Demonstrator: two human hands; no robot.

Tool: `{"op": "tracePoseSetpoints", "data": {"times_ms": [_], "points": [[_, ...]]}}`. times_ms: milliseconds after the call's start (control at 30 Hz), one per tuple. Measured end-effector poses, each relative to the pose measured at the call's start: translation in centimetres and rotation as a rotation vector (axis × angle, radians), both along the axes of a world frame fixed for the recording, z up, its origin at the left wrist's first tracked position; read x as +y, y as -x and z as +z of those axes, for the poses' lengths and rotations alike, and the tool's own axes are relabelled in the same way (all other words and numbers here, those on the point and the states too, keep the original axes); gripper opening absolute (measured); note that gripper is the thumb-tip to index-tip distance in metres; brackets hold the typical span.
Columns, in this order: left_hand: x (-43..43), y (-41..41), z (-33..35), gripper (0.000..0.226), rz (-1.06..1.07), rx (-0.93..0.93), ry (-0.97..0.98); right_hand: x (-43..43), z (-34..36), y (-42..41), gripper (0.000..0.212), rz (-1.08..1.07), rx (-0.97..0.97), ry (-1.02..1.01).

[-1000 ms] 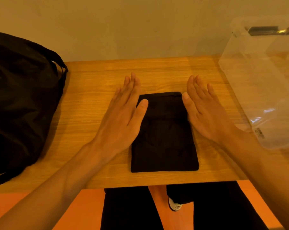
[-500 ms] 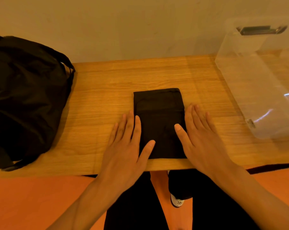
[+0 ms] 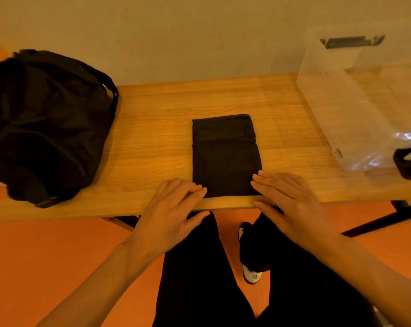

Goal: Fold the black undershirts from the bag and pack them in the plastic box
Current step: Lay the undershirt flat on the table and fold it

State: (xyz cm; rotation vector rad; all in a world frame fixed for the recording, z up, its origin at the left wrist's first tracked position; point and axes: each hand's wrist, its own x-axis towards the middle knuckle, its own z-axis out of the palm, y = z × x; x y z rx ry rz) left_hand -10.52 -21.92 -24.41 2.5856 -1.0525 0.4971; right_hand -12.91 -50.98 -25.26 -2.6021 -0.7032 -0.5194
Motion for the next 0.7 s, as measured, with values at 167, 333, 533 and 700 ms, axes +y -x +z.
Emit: {"op": "tracePoseSetpoints", "data": {"times_ms": [167, 333, 533, 700], "points": [[-0.2, 0.8, -0.2, 0.019, -0.019, -0.124, -0.041, -0.7, -0.1, 0.9, 0.035, 0.076, -0.053, 0.077], [-0.7, 1.7, 0.5, 0.012, -0.027, -0.109, -0.027, -1.1, 0.9, 1.2, 0.024, 0.132, -0.16, 0.083], [-0.6, 2.2, 3.3, 0.023, -0.018, 0.172, 0.264, -2.0, 4.2, 0.6, 0.026, 0.115, 0.081, -0.131], [-1.5, 0.2, 5.7, 0.019, 0.033, 0.344, 0.569, -1.0, 6.7, -2.0, 0.023, 0.038, 0.254, -0.4]]}}
